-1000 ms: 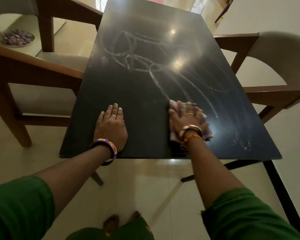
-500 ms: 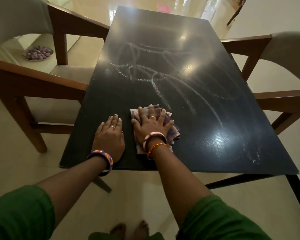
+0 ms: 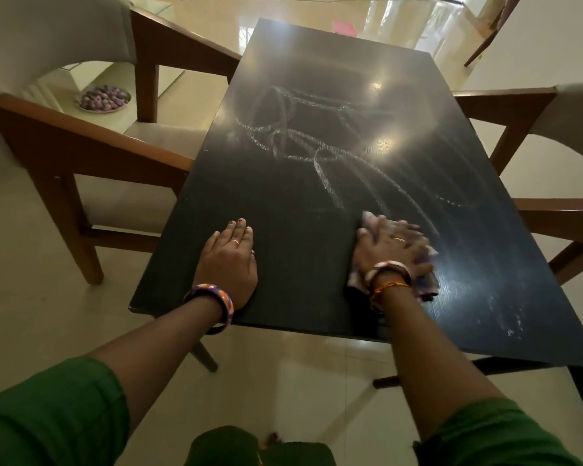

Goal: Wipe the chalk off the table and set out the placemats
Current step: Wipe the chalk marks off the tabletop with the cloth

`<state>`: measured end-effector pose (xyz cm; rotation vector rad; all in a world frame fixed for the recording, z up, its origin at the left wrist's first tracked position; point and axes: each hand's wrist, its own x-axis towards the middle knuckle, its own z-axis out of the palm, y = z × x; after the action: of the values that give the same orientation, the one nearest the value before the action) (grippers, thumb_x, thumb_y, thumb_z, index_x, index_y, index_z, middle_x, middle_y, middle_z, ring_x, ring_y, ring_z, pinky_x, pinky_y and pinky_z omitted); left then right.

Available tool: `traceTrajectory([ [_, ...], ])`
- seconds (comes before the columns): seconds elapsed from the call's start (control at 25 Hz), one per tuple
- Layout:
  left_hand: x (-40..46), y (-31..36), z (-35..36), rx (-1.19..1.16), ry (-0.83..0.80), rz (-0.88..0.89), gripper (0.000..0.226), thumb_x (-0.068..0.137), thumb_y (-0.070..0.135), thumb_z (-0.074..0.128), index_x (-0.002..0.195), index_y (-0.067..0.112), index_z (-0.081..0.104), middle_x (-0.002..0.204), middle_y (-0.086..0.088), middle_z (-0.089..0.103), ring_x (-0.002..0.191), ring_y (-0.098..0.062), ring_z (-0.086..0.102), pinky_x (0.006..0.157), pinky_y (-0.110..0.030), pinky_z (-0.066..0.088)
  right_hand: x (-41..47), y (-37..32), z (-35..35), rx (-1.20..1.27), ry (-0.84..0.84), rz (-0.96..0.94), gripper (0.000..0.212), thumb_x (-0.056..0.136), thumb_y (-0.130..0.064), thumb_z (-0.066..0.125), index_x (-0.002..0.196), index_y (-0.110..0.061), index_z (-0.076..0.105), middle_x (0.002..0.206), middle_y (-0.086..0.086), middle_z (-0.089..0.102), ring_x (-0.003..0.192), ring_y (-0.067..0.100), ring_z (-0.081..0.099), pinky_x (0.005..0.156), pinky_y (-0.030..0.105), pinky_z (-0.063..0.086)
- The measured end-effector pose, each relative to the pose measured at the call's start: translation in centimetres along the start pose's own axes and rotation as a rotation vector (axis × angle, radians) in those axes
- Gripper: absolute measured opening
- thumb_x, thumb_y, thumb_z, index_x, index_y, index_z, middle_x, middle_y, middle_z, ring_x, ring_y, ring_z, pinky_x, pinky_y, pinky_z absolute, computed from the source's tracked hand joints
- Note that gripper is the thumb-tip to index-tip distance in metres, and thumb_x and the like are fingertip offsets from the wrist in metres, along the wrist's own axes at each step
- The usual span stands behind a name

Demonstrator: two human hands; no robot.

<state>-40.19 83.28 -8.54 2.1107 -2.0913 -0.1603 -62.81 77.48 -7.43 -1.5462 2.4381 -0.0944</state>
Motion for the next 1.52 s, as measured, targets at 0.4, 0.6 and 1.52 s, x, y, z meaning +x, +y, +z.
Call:
traceTrajectory([
  [0.4, -0.2, 0.0, -0.1, -0.026, 0.002, -0.008, 0.05, 0.099, 0.026, 0.031, 0.147, 0.014, 0.024, 0.155, -0.002, 0.02, 0.144, -0.015, 0.015, 0.118, -0.032, 0.012, 2.0, 0.8, -0.1, 0.0, -0.053, -0.193, 0.056, 0.094, -0.062, 0.021, 0.147, -0.047, 0.01, 0.16, -0.008, -0.001, 0.145, 0.032, -0.008, 0.108, 0.067, -0.001],
  [0.6, -0.1, 0.1, 0.1, -0.019, 0.011, -0.015, 0.051, 0.099, 0.027, 0.031, 0.147, 0.014, 0.023, 0.155, -0.002, 0.02, 0.144, -0.015, 0.015, 0.118, -0.032, 0.011, 2.6, 1.4, -1.0, 0.03, -0.01, 0.078, 0.056, 0.097, -0.057, 0.023, 0.15, -0.04, 0.015, 0.161, 0.001, 0.001, 0.143, 0.042, -0.007, 0.105, 0.072, 0.001],
  [1.52, -0.1, -0.2, -0.1, -0.06, 0.011, 0.005, 0.05, 0.099, 0.027, 0.031, 0.146, 0.013, 0.025, 0.155, -0.003, 0.021, 0.144, -0.014, 0.016, 0.116, -0.03, 0.01, -3.4, -8.9, 3.0, -0.056, -0.125, -0.493, 0.055, 0.097, -0.058, 0.022, 0.149, -0.044, 0.01, 0.16, -0.005, -0.004, 0.144, 0.036, -0.013, 0.105, 0.069, -0.005],
])
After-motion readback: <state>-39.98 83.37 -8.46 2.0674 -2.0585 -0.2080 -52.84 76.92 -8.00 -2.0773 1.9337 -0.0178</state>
